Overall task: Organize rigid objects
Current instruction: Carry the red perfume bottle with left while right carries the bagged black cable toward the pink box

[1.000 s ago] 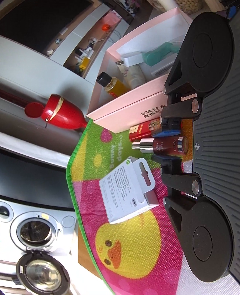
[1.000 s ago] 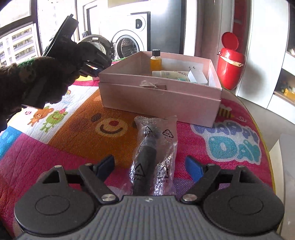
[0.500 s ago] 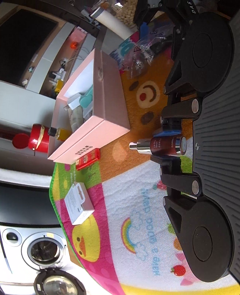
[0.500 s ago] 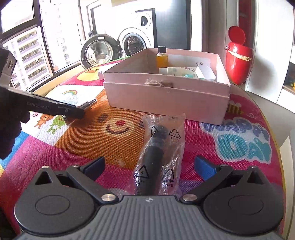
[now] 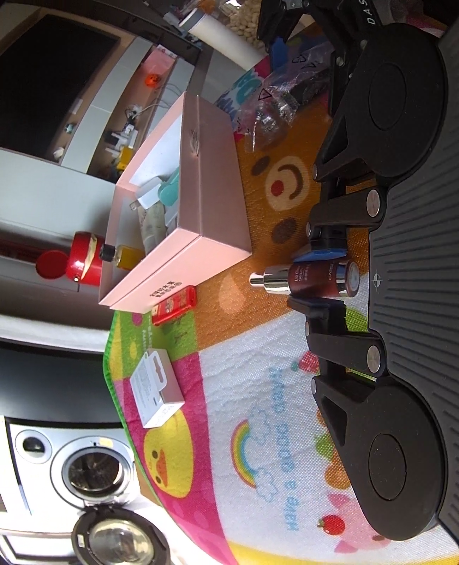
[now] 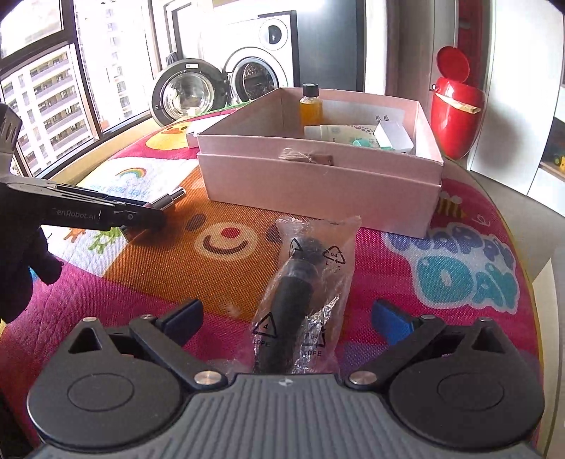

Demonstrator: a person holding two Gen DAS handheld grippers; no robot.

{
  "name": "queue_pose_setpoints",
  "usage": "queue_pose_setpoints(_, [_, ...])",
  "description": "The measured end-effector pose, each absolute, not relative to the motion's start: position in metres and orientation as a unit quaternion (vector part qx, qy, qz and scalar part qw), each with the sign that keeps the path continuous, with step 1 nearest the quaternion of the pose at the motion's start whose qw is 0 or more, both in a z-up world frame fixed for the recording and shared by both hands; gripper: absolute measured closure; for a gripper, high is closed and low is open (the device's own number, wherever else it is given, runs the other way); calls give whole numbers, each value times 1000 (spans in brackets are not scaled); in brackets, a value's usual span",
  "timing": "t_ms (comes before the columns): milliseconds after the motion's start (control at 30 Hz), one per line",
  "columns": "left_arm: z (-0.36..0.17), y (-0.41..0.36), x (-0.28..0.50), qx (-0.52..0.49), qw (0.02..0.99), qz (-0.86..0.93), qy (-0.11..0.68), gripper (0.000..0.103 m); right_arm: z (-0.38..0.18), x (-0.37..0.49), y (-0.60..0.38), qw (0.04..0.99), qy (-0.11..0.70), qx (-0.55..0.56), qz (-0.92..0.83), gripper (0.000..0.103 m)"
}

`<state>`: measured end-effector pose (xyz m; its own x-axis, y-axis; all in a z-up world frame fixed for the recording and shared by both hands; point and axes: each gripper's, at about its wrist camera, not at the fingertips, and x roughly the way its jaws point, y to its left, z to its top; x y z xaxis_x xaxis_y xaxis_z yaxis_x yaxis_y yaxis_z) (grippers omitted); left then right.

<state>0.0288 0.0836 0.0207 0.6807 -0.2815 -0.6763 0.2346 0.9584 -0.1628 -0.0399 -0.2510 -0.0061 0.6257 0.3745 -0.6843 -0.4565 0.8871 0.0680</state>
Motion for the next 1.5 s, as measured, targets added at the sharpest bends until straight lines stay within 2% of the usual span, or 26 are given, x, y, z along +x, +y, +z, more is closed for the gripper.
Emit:
queue_pose_setpoints(33, [21,81,26,-23,916,-146,373,79,-4,-38,-250,903,364,-59,220,13])
queue_pose_setpoints(67, [22,78,22,-14,915,-155,372,79,-3,-37,-250,905,363,-63,215,23])
queue_pose_setpoints(100, [23,74,18,-6,912,-168,373,79,-1,-35,-251,906,363,-67,209,36])
queue_pose_setpoints(133, [24,71,14,-1,909,-179,375,79,1,-33,-252,906,363,-69,204,45])
queue_pose_setpoints(200, [25,64,3,4,902,-205,381,79,6,-31,-254,901,374,-70,208,72])
queue_pose_setpoints(267, [25,57,-7,11,895,-227,383,79,11,-32,-256,895,385,-68,214,81])
queue_pose_setpoints(467, [29,30,-41,47,876,-289,383,79,41,-57,-272,898,372,-53,228,86])
queue_pose_setpoints(500, [30,26,-44,54,874,-296,381,79,47,-61,-274,902,364,-54,228,92])
queue_pose_setpoints(633, [40,16,-54,72,875,-310,364,79,77,-83,-285,920,320,-67,215,96])
queue_pose_setpoints(833, [59,19,-52,60,892,-299,332,79,101,-101,-297,938,263,-79,213,96])
queue_pose_setpoints(933, [58,24,-49,48,899,-275,338,79,89,-95,-297,933,285,-78,205,91])
queue_pose_setpoints(967, [57,26,-49,43,900,-268,340,79,84,-92,-297,930,296,-79,202,83])
queue_pose_setpoints(1000, [56,30,-48,35,902,-261,342,79,76,-91,-297,928,307,-82,196,68])
queue_pose_setpoints(1033, [56,34,-47,28,903,-255,344,79,71,-90,-297,926,315,-84,192,59])
queue_pose_setpoints(1067, [55,38,-46,21,904,-249,346,79,67,-89,-297,924,320,-84,191,46])
queue_pose_setpoints(1500, [38,38,-37,5,893,-255,372,79,26,-64,-283,903,370,-72,204,44])
